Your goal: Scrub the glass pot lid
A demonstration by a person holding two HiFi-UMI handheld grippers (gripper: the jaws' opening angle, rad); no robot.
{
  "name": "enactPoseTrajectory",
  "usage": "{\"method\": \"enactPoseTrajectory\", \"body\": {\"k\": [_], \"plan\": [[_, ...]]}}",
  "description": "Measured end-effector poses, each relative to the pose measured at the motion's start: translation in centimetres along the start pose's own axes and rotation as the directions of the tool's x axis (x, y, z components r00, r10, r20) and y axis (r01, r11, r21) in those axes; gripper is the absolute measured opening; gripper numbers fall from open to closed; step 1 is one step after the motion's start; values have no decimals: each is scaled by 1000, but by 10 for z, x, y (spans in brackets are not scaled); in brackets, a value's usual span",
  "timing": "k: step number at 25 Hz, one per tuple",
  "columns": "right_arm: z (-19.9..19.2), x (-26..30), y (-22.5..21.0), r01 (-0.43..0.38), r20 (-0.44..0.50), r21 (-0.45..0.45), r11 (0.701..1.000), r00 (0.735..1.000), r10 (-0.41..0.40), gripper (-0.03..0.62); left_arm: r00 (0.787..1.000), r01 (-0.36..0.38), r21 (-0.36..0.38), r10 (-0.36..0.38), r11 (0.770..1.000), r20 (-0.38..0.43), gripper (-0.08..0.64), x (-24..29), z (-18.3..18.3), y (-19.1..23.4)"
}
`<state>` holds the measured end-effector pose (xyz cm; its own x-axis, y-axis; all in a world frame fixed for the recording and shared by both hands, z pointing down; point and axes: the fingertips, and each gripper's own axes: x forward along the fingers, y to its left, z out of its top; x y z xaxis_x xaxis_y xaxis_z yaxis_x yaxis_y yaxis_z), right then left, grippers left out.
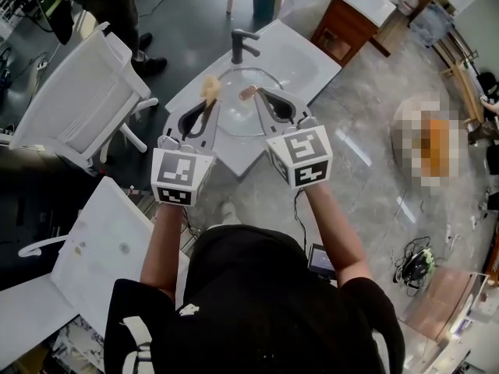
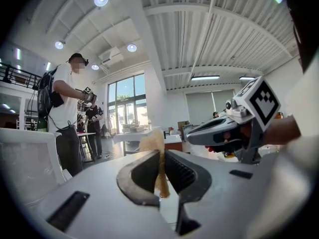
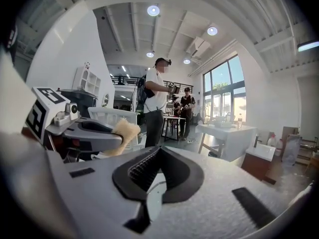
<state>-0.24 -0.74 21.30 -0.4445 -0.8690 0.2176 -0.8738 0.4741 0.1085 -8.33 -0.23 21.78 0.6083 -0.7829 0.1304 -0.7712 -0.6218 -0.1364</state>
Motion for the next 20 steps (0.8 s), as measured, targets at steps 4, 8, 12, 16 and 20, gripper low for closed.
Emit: {"method": "enactPoseTrajectory", "body": {"k": [4, 8, 12, 16, 20], "plan": [[12, -27, 5, -11, 42, -2, 1000, 999, 11, 0, 1000, -20, 5, 20, 1000, 23, 20, -16, 12, -17], [14, -52, 12, -22, 65, 0, 1000, 998, 22, 0, 999, -32, 18, 32, 999, 32, 20, -34, 19, -37], [13, -74, 24, -37, 80, 8, 999, 996, 36, 0, 998, -43, 24, 42, 999, 37, 20, -53, 22, -55], [14, -98, 32, -47, 95, 8, 999, 994, 46, 0, 997, -59, 30, 58, 998, 52, 20, -70, 27, -73], [12, -118, 39, -50, 102, 2, 999, 994, 50, 0, 996, -70, 21, 68, 997, 63, 20, -86, 30, -89]]}}
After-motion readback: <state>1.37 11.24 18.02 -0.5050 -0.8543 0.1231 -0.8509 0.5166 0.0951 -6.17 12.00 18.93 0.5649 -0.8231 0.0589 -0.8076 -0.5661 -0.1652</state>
